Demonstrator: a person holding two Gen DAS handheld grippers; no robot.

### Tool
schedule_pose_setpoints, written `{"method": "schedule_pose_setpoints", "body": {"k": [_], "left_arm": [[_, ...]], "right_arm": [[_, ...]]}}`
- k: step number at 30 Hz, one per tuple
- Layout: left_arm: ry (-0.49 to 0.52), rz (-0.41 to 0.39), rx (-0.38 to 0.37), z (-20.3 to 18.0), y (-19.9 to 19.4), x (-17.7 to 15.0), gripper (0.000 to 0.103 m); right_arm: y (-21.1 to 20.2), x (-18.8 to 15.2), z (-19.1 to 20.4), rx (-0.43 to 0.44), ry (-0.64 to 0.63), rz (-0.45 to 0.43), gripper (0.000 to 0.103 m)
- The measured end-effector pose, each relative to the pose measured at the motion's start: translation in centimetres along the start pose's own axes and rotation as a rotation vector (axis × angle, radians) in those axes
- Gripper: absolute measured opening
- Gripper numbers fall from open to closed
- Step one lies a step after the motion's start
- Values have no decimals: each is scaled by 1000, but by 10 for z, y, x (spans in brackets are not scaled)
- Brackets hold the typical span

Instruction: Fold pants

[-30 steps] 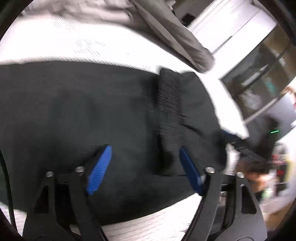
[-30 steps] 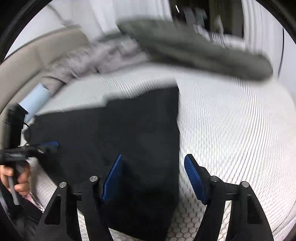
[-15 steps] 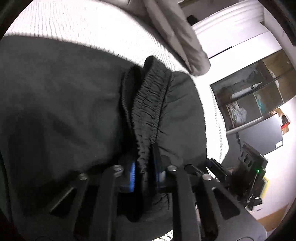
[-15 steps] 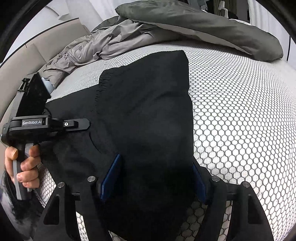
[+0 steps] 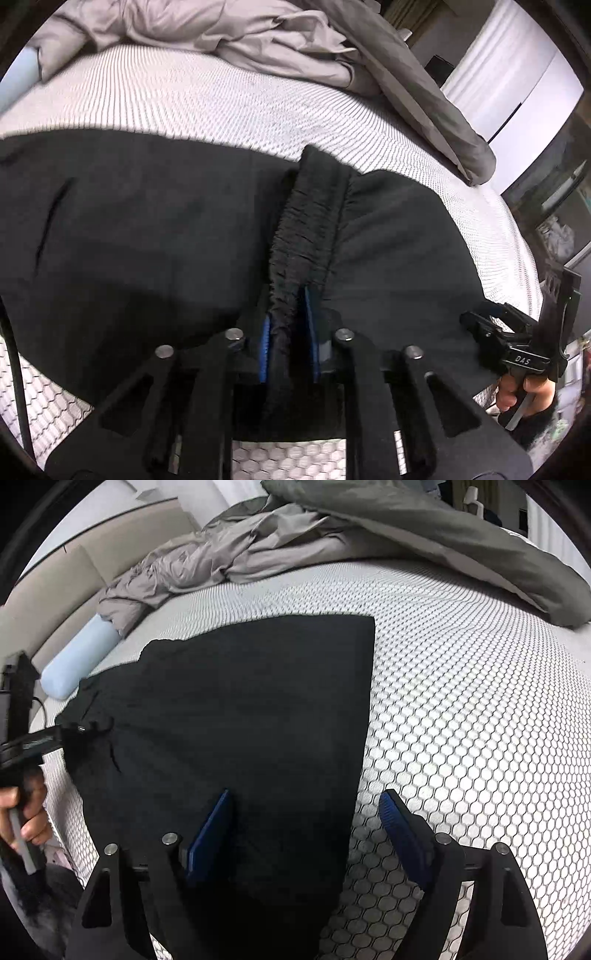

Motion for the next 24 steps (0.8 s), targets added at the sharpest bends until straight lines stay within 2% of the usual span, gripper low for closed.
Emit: {"method": "schedule_pose_setpoints", "body": {"k": [3,5,7,8,9,10,11,14,19,20,21,23,24], "left_arm": [[52,-8,14,1,-11,-1,22],[59,-42,17,-2,-19,6,22],[45,-72,13,3,-28,15,28],[36,-82,13,4,-30,17,31],[31,-85,12,0,-29,22,31],[29,-81,12,0,-28,23,31],[29,-79,15,1,-27,24,31],[29,-79,33,-1,-21,27,31],[38,-86,58,-10,-4,33,31],[42,-89,64,-10,-4,33,31],[44,-95,66,-11,-5,33,31],[55,-111,65,-16,-9,34,31],[63,-121,69,-18,-11,35,31]], "right_arm": [[-10,-4,1,48,31,0,83],[-19,-10,-1,94,66,0,83],[-29,-20,-2,146,96,13,82],[-33,-24,-2,166,99,14,75],[-38,-29,0,196,94,12,60],[-40,-32,2,208,94,15,52],[-40,-35,3,227,104,25,33],[-43,-50,-1,282,149,63,19],[-55,-65,-3,270,47,91,17],[-58,-60,-3,290,70,73,21],[-61,-59,-6,312,99,63,29],[-60,-54,-13,350,194,51,37],[-55,-53,-15,353,230,51,37]]}}
Point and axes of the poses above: each gripper's, at about its wrist camera, not at the fingertips, and y roughly the way its jaws point, z to its left, x to its top, the point moved 9 cm from there along y, roughly the way its jaws point, and after that the axes turned 8 degrees about -z, right-handed, at the moved point
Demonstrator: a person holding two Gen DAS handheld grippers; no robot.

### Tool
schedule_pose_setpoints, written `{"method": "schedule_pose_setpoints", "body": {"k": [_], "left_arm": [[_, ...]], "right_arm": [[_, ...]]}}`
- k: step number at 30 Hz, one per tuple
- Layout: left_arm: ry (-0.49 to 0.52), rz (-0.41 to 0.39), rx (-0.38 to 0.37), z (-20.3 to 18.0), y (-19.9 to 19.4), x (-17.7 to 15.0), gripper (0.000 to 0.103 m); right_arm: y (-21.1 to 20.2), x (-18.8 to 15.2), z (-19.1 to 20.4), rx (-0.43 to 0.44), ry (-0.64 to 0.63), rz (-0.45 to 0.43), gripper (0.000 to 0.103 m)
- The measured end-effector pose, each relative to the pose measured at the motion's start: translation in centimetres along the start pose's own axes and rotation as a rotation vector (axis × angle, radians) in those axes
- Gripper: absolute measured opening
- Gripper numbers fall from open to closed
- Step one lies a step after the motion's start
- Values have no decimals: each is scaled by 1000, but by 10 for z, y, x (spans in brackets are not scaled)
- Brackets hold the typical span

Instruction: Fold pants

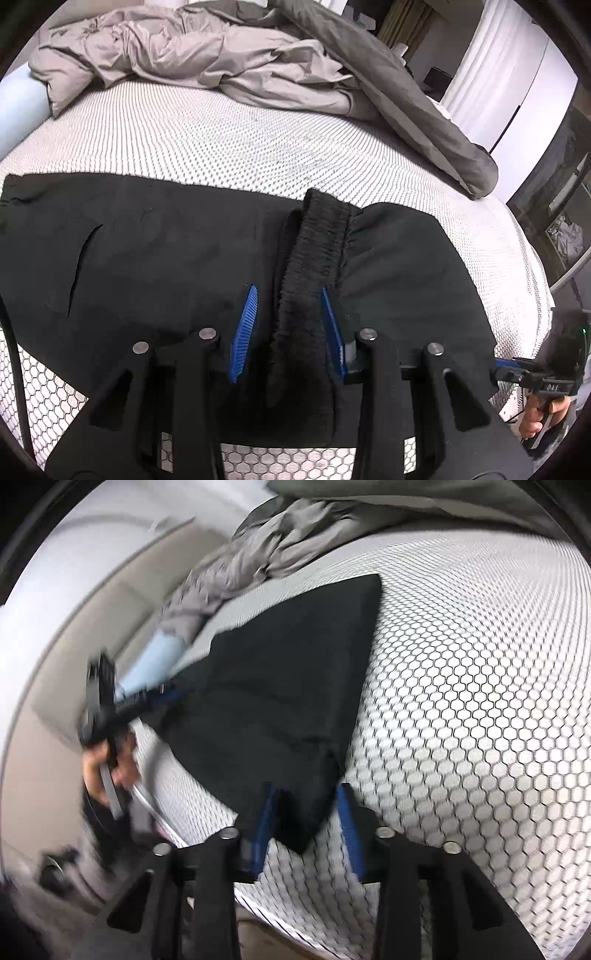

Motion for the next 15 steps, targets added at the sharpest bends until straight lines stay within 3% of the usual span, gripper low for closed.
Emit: {"method": "schedule_pose_setpoints", "body": {"k": [1,3,7,9,12,13,15], "left_arm": [[13,-11,1,-4,-2,2,31],[40,-25,-27,-21,-4,5,31],[105,3,-154,-81,2,-1,32],[158,70,-247,-125,15,-22,42],[242,197,-351,-180,35,-59,43],[285,230,-366,-196,42,-72,43],[351,259,-321,-213,58,-88,43]], "right_arm": [[4,1,-2,-6,17,0,36],[13,2,-3,-21,24,1,26],[13,0,3,-47,0,4,25],[11,-3,3,-39,-2,13,26],[9,-10,0,-17,11,19,26],[7,-10,-1,-11,14,15,26],[4,-10,-5,-5,18,7,26]]}}
Point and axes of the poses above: each gripper's, at about its wrist camera, not at the fingertips, and y roughly the way its jaws point, z to its left, x to its top, the point moved 9 cm from there along y, roughly the way its jaws point, and after that the axes turned 8 degrees about -z, right-handed, at the moved point
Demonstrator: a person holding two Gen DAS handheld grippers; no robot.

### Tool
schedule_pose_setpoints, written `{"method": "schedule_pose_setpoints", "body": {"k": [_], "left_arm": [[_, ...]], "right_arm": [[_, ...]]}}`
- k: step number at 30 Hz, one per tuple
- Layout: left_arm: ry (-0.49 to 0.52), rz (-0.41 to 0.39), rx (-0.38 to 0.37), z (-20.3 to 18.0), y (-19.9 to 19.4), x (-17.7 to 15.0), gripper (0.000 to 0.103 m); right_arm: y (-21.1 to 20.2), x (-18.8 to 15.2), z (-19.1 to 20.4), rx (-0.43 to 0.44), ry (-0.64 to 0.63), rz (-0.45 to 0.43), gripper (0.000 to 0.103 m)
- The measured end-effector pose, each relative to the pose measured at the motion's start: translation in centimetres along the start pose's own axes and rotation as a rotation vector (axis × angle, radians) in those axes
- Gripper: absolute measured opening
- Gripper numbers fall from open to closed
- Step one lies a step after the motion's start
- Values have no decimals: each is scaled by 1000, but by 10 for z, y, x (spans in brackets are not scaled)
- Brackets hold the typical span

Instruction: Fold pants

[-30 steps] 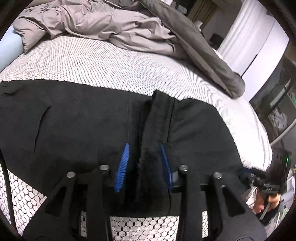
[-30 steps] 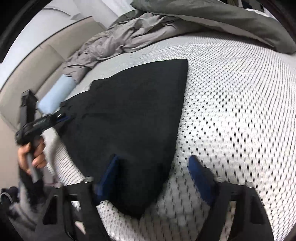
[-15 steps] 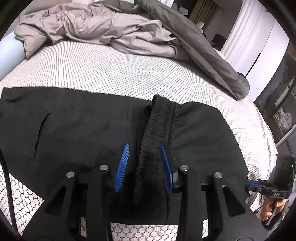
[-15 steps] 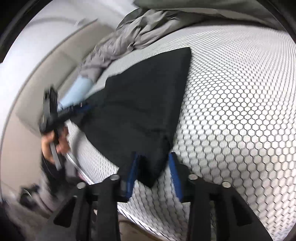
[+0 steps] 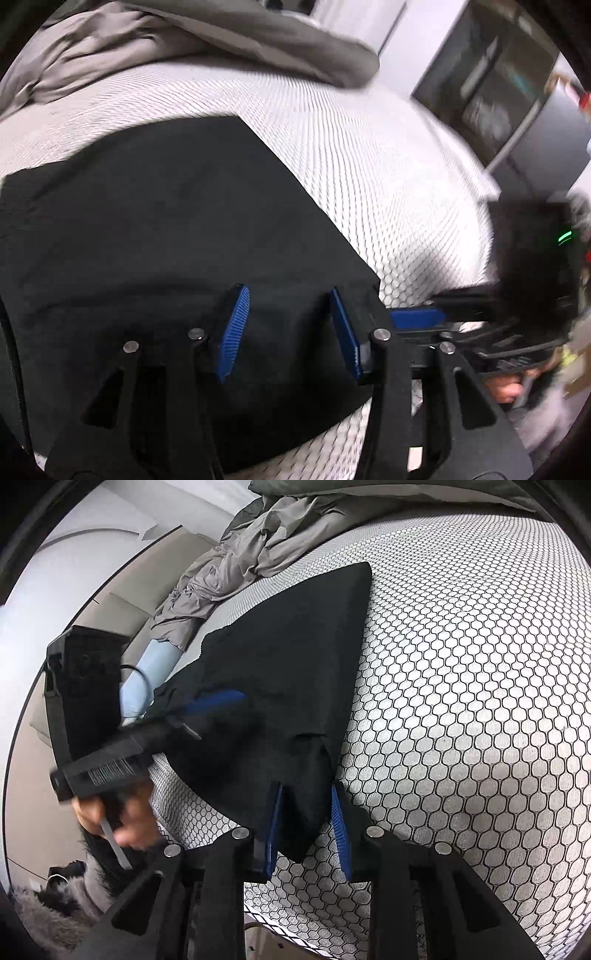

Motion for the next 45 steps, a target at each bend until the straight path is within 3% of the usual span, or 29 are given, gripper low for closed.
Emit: {"method": "schedule_pose_setpoints", "body": {"k": [2,3,6,10,13,15,18,21,23,28,29,32,35,37,45], "left_arm": [[14,19,35,-3,12,0,46],[4,20,35,-3,15,2,48],[-41,5,12,-2,19,8,51],[-82,-12,-2,3,21,14,51],[-74,-12,12,3,20,15,51],[-46,-10,2,-7,11,11,51],[91,1,-39,-38,-2,-8,56],[248,30,7,-57,3,-29,66],[280,35,23,-57,3,-37,67],[241,51,-15,-51,2,-36,68],[233,53,-20,-49,3,-36,68],[237,59,-31,-48,2,-42,68],[217,67,-64,-44,0,-44,68],[208,71,-85,-45,1,-46,68],[229,75,-92,-41,-5,-49,68]], "right_arm": [[0,1,-3,-7,-1,-18,22],[0,0,-5,-19,-12,-23,14],[2,-3,0,4,2,-17,3],[-22,-16,25,93,-74,16,2],[-20,-26,19,34,-105,57,3],[-29,-20,11,33,-64,39,11],[-54,4,-3,29,4,-82,27],[-59,22,-16,14,62,-157,38],[-49,24,-20,16,90,-135,49],[1,35,-10,5,62,-39,49],[9,40,-7,2,45,-28,48],[40,60,-7,-41,5,-11,29],[69,88,-22,-6,117,1,21],[83,110,-33,-5,152,-2,19],[136,209,-59,-103,97,-47,17]]}}
Point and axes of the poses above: each gripper's, at about its wrist camera, not at the fingertips, and y roughly the way its jaws point, z to its left, x to its top, the point moved 9 cm from there along y, roughly the way its jaws point, and after that the axes turned 8 degrees about -z, right-handed, at the moved point
